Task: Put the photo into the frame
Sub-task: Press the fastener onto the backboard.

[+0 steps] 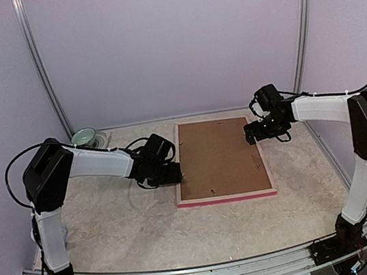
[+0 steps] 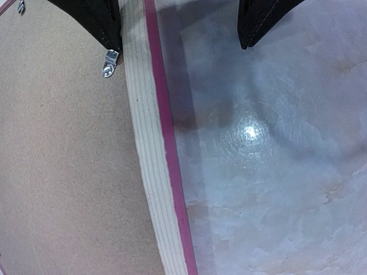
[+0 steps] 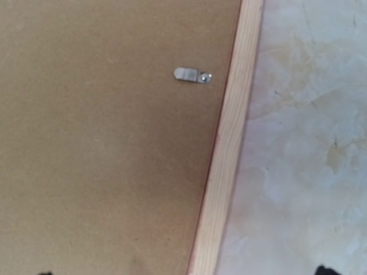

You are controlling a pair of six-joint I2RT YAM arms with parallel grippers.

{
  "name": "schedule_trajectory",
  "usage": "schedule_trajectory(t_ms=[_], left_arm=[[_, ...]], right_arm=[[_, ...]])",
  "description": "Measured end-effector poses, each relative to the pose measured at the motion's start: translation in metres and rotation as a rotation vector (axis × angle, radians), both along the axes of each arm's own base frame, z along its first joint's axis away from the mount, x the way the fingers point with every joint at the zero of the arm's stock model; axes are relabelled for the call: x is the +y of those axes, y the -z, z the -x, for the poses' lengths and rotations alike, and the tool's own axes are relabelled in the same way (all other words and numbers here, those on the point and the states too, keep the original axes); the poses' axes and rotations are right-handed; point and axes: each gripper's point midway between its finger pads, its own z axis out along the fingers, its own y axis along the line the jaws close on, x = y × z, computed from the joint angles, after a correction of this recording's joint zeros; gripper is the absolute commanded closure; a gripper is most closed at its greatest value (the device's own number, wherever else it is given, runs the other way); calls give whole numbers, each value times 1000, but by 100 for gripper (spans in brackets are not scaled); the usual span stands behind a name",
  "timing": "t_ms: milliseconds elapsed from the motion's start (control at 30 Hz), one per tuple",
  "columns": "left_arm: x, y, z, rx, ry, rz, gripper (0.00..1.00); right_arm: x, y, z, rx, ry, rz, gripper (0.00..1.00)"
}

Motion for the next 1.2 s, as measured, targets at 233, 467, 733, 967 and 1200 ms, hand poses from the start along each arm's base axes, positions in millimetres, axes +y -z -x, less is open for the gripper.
schedule_trajectory(t_ms=[233,467,733,967,1200], left_arm=[[-1,2,0,1,5,-3,31],[-2,2,0,-3,11,-9,35],[-6,3,-1,-7,19,-12,38],[-8,3,-1,-12,24,-17,45],[-9,3,-2,-13,23,-23,48]], right_arm=[[0,0,0,-1,2,2,1],[0,0,0,-1,1,2,1],[0,0,0,-1,1,2,1],[0,0,0,-1,1,2,1],[0,0,0,-1,-1,3,1]])
